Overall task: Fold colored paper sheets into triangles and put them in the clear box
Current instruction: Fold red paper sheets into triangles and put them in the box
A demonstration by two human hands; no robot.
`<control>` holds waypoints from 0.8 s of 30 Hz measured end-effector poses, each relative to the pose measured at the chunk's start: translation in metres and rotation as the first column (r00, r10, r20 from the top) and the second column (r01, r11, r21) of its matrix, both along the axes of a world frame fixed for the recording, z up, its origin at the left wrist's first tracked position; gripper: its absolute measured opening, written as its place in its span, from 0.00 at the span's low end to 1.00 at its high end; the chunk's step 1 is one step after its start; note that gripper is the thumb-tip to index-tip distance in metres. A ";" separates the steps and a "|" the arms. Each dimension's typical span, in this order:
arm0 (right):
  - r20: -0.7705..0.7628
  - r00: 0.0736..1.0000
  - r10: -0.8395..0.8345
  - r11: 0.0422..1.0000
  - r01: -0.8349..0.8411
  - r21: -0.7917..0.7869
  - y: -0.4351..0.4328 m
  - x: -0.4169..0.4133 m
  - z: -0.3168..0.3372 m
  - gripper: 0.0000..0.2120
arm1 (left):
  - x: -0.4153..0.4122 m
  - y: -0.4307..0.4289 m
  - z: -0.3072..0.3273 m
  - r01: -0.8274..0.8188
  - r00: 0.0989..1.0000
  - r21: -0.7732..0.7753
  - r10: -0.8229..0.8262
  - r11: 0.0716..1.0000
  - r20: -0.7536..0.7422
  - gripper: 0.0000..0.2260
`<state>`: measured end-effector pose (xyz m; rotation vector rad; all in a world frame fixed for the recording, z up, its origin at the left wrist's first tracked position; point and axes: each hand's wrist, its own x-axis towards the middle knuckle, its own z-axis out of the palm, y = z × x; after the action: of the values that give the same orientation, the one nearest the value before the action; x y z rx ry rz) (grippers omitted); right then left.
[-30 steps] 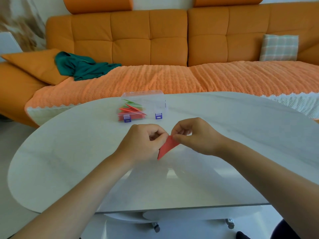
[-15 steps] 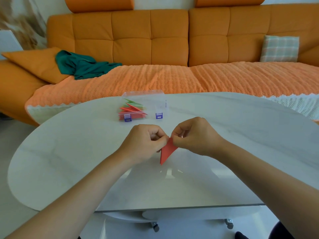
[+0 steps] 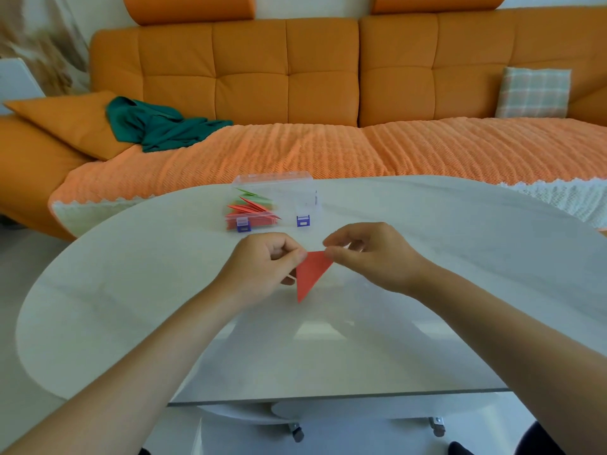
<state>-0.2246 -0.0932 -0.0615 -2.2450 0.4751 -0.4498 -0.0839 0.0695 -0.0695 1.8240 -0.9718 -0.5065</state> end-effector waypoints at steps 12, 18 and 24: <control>-0.020 1.000 -0.020 0.998 0.019 -0.059 0.012 0.007 -0.001 0.08 | -0.001 0.001 0.008 -0.011 0.994 0.066 0.004 0.998 0.109 0.07; 0.037 0.989 -0.140 0.984 0.135 0.119 0.002 0.002 0.002 0.08 | 0.009 0.004 0.002 -0.152 0.986 -0.055 0.148 0.987 -0.072 0.07; 0.066 0.990 -0.126 0.963 0.106 0.249 0.013 0.007 -0.003 0.08 | -0.014 -0.007 -0.004 -0.157 0.954 -0.132 0.116 0.979 -0.275 0.07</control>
<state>-0.2177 -0.0797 -0.0642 -1.9605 0.5898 -0.5116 -0.0983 0.0629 -0.0735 1.6233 -0.6760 -0.5592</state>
